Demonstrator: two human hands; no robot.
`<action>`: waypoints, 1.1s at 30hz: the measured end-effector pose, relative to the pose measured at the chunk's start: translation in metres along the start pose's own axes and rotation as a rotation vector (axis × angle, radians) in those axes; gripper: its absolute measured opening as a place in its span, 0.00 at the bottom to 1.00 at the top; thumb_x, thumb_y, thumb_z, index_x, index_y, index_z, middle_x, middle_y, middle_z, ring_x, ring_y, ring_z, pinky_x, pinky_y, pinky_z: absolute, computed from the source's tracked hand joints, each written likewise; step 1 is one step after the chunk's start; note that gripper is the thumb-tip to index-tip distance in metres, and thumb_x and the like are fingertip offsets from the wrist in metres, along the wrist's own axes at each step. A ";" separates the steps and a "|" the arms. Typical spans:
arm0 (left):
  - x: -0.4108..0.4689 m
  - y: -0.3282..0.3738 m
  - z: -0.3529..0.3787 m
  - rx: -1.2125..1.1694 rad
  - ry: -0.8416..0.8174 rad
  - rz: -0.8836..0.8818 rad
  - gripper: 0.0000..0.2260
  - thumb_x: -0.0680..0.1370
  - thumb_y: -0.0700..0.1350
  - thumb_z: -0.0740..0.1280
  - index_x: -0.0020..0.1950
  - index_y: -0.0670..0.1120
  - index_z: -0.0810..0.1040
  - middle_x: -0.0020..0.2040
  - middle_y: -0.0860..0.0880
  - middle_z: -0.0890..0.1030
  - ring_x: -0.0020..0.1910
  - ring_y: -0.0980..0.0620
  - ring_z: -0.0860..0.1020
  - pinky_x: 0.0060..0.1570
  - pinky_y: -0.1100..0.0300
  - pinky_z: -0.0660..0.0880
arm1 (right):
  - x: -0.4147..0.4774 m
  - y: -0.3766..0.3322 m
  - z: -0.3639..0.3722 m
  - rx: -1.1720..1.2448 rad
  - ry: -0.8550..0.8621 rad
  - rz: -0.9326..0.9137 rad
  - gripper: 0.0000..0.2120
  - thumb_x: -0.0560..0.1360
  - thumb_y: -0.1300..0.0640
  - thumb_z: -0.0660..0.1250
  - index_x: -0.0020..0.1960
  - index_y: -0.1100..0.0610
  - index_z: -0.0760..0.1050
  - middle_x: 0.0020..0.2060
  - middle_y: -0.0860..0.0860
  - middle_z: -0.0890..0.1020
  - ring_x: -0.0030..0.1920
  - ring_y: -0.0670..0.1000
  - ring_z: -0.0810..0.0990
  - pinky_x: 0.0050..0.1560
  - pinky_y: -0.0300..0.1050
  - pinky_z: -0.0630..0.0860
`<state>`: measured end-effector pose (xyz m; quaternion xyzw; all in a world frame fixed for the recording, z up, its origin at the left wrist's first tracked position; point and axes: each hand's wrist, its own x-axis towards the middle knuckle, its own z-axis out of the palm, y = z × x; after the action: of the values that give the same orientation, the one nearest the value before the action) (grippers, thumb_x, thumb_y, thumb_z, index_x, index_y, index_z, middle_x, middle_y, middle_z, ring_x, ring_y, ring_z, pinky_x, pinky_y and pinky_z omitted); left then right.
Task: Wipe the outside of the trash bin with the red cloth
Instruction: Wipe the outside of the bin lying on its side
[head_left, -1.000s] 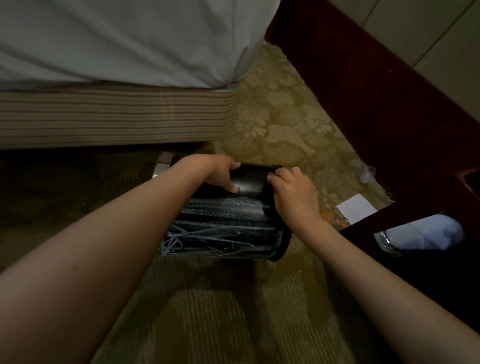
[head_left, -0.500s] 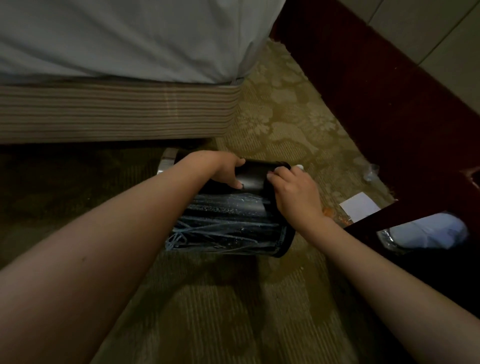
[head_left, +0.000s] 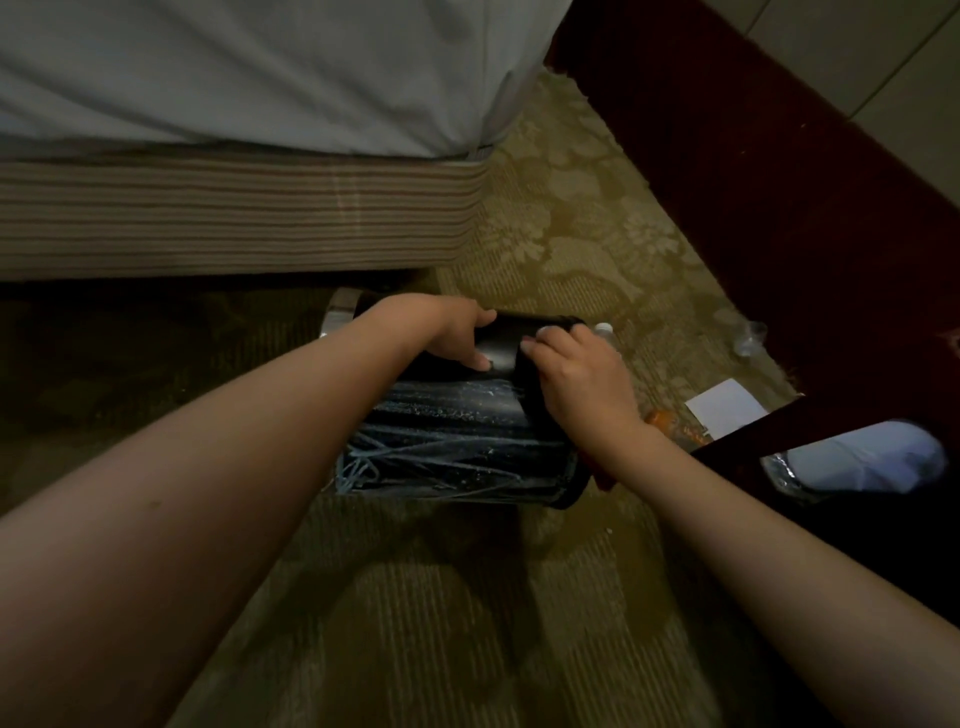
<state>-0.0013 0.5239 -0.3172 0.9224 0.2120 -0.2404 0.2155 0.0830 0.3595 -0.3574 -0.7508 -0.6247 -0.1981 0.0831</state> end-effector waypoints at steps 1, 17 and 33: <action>-0.001 0.000 0.000 0.001 -0.004 0.000 0.34 0.77 0.53 0.64 0.77 0.51 0.49 0.77 0.49 0.51 0.75 0.45 0.54 0.73 0.51 0.54 | 0.001 0.000 0.001 0.000 0.004 0.004 0.12 0.67 0.67 0.71 0.51 0.63 0.81 0.45 0.56 0.82 0.37 0.59 0.77 0.34 0.48 0.75; -0.003 -0.002 0.001 0.011 -0.004 0.030 0.33 0.78 0.54 0.63 0.77 0.52 0.48 0.78 0.49 0.49 0.76 0.47 0.51 0.73 0.51 0.51 | 0.005 -0.010 -0.007 0.054 -0.063 -0.074 0.08 0.68 0.66 0.67 0.47 0.62 0.79 0.44 0.57 0.81 0.37 0.58 0.77 0.34 0.49 0.73; 0.000 -0.009 0.001 -0.053 0.014 0.041 0.30 0.78 0.51 0.63 0.76 0.53 0.52 0.77 0.51 0.51 0.75 0.48 0.52 0.72 0.54 0.51 | 0.002 -0.012 -0.003 0.166 -0.089 -0.211 0.11 0.68 0.67 0.70 0.50 0.62 0.80 0.46 0.56 0.81 0.38 0.56 0.76 0.34 0.48 0.73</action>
<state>-0.0060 0.5313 -0.3206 0.9222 0.2010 -0.2237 0.2433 0.0709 0.3623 -0.3555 -0.6795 -0.7175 -0.1196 0.0959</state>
